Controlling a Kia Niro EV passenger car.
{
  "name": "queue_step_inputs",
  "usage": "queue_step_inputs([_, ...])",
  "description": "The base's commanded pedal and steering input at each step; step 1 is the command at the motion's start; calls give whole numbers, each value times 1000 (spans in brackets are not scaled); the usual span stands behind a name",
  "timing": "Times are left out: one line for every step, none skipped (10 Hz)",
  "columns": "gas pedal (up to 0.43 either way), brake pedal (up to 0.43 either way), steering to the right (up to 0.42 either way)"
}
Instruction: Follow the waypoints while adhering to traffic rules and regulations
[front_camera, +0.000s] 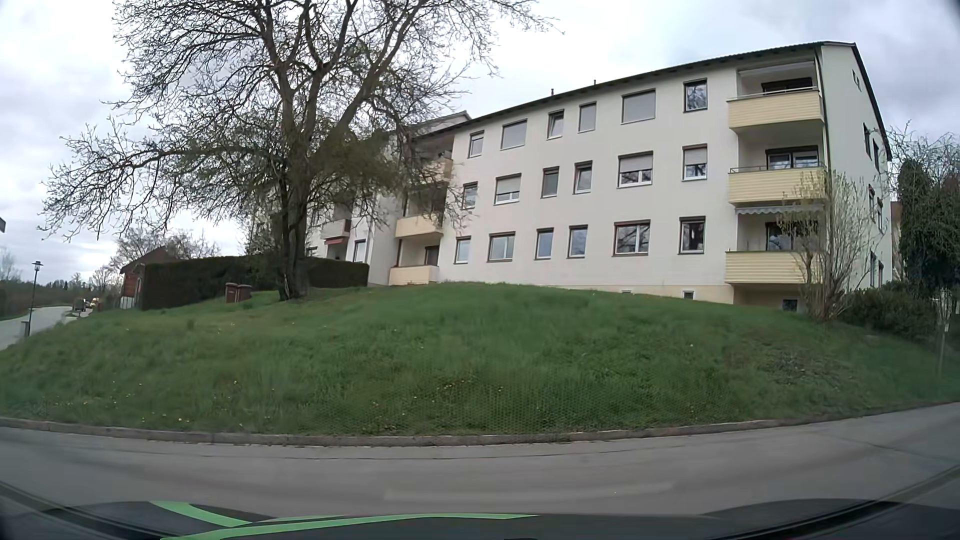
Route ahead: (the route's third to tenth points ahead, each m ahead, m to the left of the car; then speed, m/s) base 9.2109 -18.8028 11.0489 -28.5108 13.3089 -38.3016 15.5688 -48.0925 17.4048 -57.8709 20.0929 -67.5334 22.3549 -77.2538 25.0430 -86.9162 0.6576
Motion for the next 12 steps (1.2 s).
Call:
queue_step_inputs([79,0,361])
queue_step_inputs([138,0,362])
queue_step_inputs([157,0,363])
queue_step_inputs([197,0,368])
queue_step_inputs([220,0,375])
queue_step_inputs([228,0,381])
queue_step_inputs([240,0,391])
queue_step_inputs([240,0,401])
queue_step_inputs([248,0,409])
queue_step_inputs([248,0,418])
queue_step_inputs([260,0,433])
queue_step_inputs([260,0,454])
